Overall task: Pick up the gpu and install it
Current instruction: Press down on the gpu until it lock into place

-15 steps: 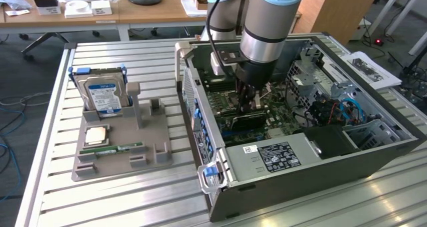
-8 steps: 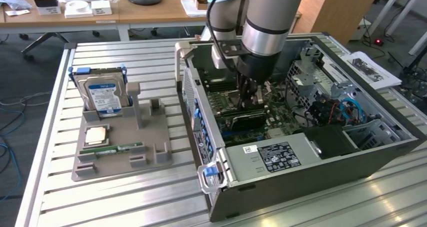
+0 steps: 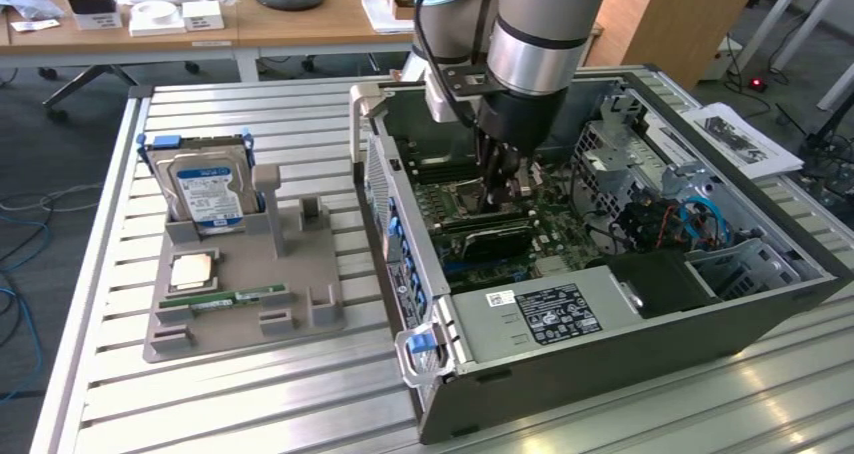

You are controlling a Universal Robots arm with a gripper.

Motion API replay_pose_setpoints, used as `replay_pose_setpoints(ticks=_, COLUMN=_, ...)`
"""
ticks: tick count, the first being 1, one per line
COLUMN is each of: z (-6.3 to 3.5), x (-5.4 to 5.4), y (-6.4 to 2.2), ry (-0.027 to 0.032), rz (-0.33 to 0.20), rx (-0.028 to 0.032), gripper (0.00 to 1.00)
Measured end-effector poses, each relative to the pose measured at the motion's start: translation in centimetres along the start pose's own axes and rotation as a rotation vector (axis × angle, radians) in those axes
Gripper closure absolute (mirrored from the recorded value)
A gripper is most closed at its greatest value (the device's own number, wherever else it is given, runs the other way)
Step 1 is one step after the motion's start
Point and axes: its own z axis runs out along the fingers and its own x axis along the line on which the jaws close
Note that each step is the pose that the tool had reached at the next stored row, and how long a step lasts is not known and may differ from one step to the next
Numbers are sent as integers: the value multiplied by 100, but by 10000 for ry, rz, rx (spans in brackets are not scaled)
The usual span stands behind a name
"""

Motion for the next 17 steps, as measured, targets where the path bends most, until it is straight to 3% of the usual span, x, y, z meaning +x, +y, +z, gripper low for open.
replay_pose_setpoints(ticks=4, z=-1, x=0, y=-4, ry=2, rz=-2, rx=-2, gripper=89)
replay_pose_setpoints(ticks=11, z=-13, x=-5, y=-86, ry=2, rz=-1, rx=-1, gripper=89)
replay_pose_setpoints(ticks=17, z=-13, x=-5, y=-89, ry=2, rz=0, rx=-1, gripper=89)
